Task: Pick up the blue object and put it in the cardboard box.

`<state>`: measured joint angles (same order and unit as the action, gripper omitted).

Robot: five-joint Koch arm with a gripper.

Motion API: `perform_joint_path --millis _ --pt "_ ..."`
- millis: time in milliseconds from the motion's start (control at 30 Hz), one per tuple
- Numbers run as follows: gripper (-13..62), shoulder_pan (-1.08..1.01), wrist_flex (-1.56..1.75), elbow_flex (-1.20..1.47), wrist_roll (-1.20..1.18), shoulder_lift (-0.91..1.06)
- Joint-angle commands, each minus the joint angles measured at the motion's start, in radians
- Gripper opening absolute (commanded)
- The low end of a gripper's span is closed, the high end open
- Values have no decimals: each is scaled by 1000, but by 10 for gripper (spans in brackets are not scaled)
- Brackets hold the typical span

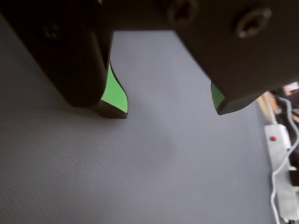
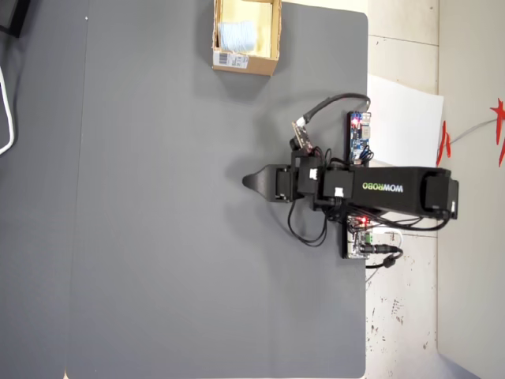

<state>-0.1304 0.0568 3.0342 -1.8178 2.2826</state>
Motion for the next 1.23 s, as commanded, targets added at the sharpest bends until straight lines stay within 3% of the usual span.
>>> perform_joint_path --millis 0,1200 --pt "350 2 57 12 -51 89" --pt "346 0 -37 84 -41 87"
